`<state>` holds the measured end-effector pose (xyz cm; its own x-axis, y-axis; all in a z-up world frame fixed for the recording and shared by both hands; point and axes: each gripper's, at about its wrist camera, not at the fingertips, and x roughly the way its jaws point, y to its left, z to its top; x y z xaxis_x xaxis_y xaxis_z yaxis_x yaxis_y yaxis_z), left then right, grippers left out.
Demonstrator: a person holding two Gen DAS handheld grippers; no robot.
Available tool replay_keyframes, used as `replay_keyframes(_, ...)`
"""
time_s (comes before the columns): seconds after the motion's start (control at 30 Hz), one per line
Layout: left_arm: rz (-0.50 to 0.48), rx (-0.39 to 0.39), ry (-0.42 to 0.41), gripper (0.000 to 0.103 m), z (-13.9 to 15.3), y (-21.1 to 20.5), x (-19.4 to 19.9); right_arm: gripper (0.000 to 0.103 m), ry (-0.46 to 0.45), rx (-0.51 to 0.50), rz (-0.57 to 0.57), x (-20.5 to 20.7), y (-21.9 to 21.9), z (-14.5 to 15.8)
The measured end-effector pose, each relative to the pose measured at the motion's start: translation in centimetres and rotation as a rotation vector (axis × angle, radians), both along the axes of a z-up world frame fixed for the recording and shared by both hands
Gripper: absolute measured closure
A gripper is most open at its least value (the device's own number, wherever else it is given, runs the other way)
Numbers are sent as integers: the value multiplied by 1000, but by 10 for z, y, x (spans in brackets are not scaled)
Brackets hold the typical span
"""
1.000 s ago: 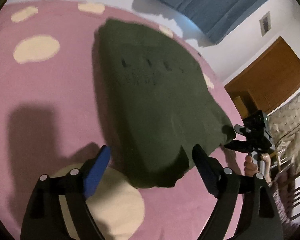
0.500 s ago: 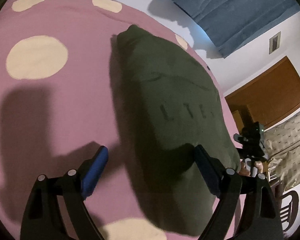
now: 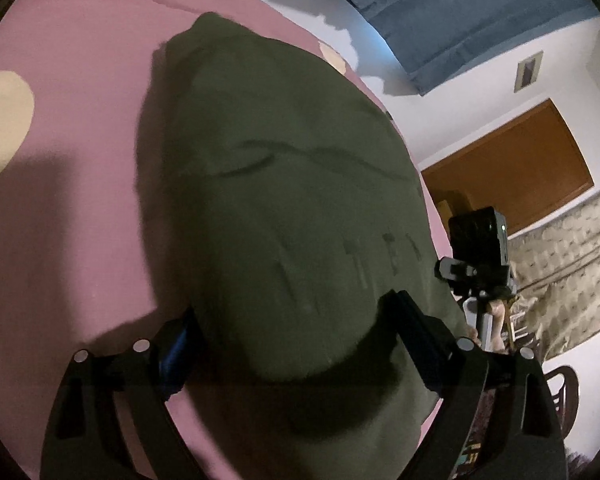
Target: Fold small clothes
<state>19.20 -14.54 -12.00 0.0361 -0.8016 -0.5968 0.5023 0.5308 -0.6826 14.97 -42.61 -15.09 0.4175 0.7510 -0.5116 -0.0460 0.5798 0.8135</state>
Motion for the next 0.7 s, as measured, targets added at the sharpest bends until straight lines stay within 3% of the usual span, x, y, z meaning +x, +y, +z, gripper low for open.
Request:
replay_keyframes(0.03,-2,2,-6,14,0,-1,0,12,-8,15,10,1,-1,0)
replay_keyframes(0.2,-1,22,-35,17,0,3,-8,47,-15,-29,30,12,12,-4)
replay_keyframes(0.3,-1,54,-84,23,4,2,-14,57,-20,-13,20,12,12,-4)
replay_keyframes(0.47,5,91,-121,30,10,-5,-14,66,-43,-6,-3,6,12,0)
replay_keyframes(0.7,1,129,-165,40,19,-8,-17,71,-83,17,-35,0,9,2)
